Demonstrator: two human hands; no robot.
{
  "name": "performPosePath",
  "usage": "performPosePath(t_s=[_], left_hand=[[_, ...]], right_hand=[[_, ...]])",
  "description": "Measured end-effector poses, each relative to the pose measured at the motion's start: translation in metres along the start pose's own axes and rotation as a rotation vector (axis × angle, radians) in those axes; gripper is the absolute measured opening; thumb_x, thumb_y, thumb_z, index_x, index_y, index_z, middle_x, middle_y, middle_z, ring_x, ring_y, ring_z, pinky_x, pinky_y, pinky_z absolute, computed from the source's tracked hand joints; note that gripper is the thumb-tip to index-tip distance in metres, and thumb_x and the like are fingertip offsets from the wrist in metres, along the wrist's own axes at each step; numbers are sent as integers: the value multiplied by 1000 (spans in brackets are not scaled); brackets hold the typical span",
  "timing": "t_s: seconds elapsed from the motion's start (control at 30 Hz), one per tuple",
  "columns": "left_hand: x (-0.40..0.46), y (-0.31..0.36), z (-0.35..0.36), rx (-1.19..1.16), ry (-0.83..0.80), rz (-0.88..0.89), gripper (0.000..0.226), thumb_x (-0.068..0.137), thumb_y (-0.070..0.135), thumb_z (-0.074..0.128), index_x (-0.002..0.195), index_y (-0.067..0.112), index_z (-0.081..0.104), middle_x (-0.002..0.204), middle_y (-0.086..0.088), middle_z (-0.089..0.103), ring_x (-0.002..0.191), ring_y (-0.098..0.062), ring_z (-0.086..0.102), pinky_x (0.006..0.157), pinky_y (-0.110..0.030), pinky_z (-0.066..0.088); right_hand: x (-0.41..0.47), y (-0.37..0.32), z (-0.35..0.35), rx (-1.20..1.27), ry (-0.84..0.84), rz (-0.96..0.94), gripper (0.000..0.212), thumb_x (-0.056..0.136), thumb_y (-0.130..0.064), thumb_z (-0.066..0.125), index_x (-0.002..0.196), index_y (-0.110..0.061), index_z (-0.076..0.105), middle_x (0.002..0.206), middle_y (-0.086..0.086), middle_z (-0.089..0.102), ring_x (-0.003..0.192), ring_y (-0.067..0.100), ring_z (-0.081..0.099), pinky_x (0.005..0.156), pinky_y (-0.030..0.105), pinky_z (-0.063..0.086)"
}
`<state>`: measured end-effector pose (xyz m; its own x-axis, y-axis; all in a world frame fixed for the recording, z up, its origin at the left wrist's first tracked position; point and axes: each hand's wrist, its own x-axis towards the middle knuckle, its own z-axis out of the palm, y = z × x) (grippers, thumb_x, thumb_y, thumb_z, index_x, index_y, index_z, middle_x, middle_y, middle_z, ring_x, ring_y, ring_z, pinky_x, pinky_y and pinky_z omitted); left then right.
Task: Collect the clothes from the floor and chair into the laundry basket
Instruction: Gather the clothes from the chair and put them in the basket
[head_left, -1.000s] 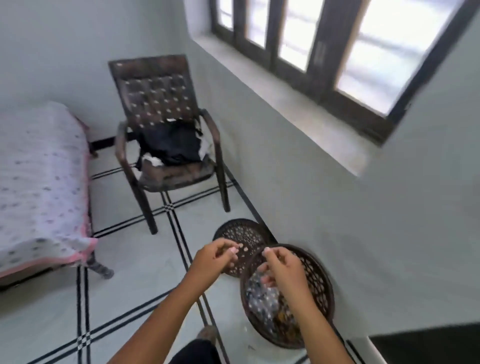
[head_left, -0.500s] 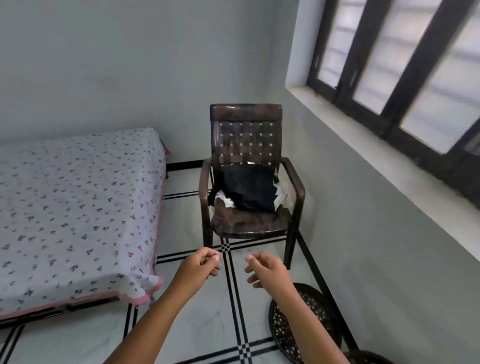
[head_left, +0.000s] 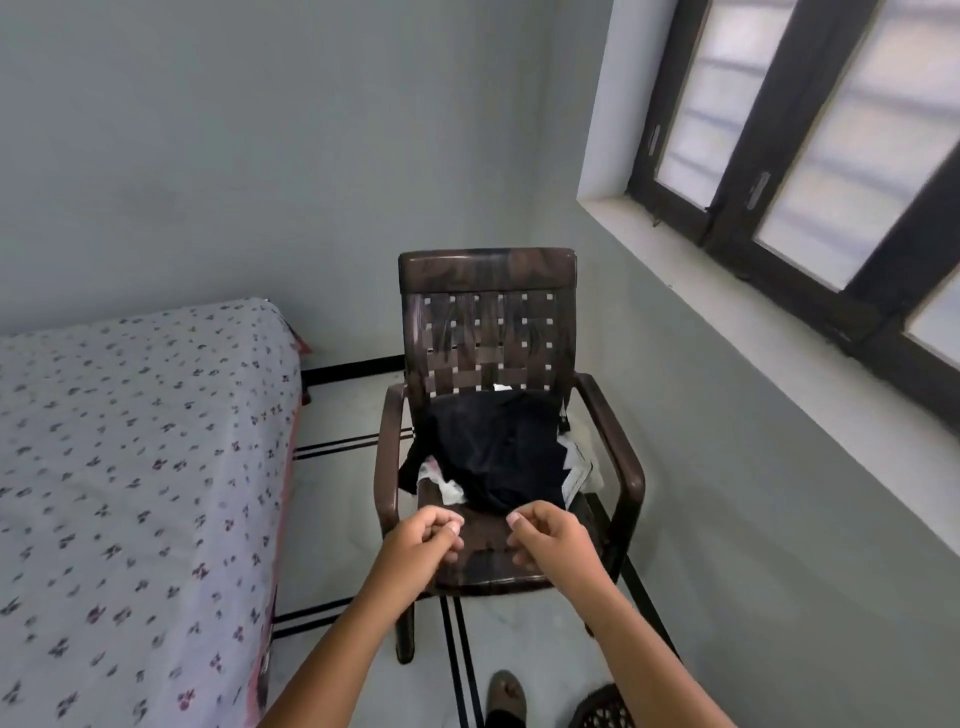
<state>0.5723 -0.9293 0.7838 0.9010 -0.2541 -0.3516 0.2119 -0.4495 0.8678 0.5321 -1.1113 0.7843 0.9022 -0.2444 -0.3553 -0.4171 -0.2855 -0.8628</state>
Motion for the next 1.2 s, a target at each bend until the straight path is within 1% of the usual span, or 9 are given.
performPosePath(t_s=[0.3, 0.47, 0.6, 0.7, 0.8, 0.9, 0.97, 1.07, 1.2], left_hand=[[146, 7, -17, -5, 30, -137, 14, 93, 23, 52, 87, 31, 63, 81, 5, 70, 68, -5, 65, 60, -14, 46], [216, -13, -32, 20, -1, -245, 16, 93, 22, 51, 85, 33, 60, 79, 8, 68, 69, -8, 64, 68, -26, 48], [277, -34, -37, 95, -91, -298, 15, 89, 27, 50, 83, 35, 60, 82, 8, 70, 74, -9, 65, 82, -40, 54], [328, -55, -40, 212, -119, -276, 15, 83, 36, 49, 90, 37, 62, 92, 9, 70, 85, -10, 67, 84, -40, 55], [363, -73, -45, 446, 23, -137, 26, 90, 25, 49, 113, 25, 62, 119, 0, 64, 112, -19, 60, 96, -36, 49], [393, -107, -48, 832, 79, -32, 48, 92, 26, 50, 138, 14, 45, 150, -10, 40, 142, -28, 31, 114, -45, 32], [402, -131, -51, 967, 29, -63, 62, 92, 33, 49, 148, 16, 28, 159, -12, 20, 148, -29, 15, 117, -49, 24], [413, -165, -49, 1059, -13, -91, 71, 89, 36, 54, 150, 15, 23, 160, -13, 11, 148, -31, 12, 114, -49, 28], [413, -180, -44, 1044, 11, -101, 66, 86, 32, 52, 147, 19, 31, 161, -12, 11, 149, -30, 11, 110, -47, 36]], right_hand=[[177, -24, -2, -88, -56, 99, 12, 92, -32, 59, 86, -24, 66, 79, -1, 73, 64, 8, 67, 65, 29, 55], [244, -12, 25, -159, -132, 221, 13, 88, -33, 64, 80, -22, 67, 69, 1, 71, 60, 13, 65, 63, 32, 56], [288, 1, 33, -270, -157, 297, 15, 84, -38, 66, 82, -23, 67, 74, -2, 71, 74, 17, 69, 66, 30, 53], [326, 16, 35, -389, -200, 355, 18, 83, -41, 66, 85, -23, 66, 78, -5, 71, 78, 15, 67, 71, 30, 54], [357, 36, 36, -540, -234, 411, 17, 80, -42, 65, 85, -25, 64, 88, -3, 71, 86, 19, 66, 79, 34, 56], [387, 58, 36, -713, -312, 481, 22, 81, -38, 62, 97, -22, 64, 95, 1, 68, 91, 24, 65, 75, 31, 53], [403, 69, 37, -824, -360, 494, 27, 82, -34, 60, 103, -18, 64, 100, 5, 68, 94, 27, 64, 76, 33, 54], [444, 95, 49, -1003, -380, 393, 43, 84, -38, 61, 123, -19, 58, 125, 10, 58, 118, 31, 53, 94, 42, 50], [498, 108, 81, -1154, -167, 127, 107, 76, -48, 70, 154, -21, 2, 162, 15, 3, 148, 39, 3, 113, 55, 24]])
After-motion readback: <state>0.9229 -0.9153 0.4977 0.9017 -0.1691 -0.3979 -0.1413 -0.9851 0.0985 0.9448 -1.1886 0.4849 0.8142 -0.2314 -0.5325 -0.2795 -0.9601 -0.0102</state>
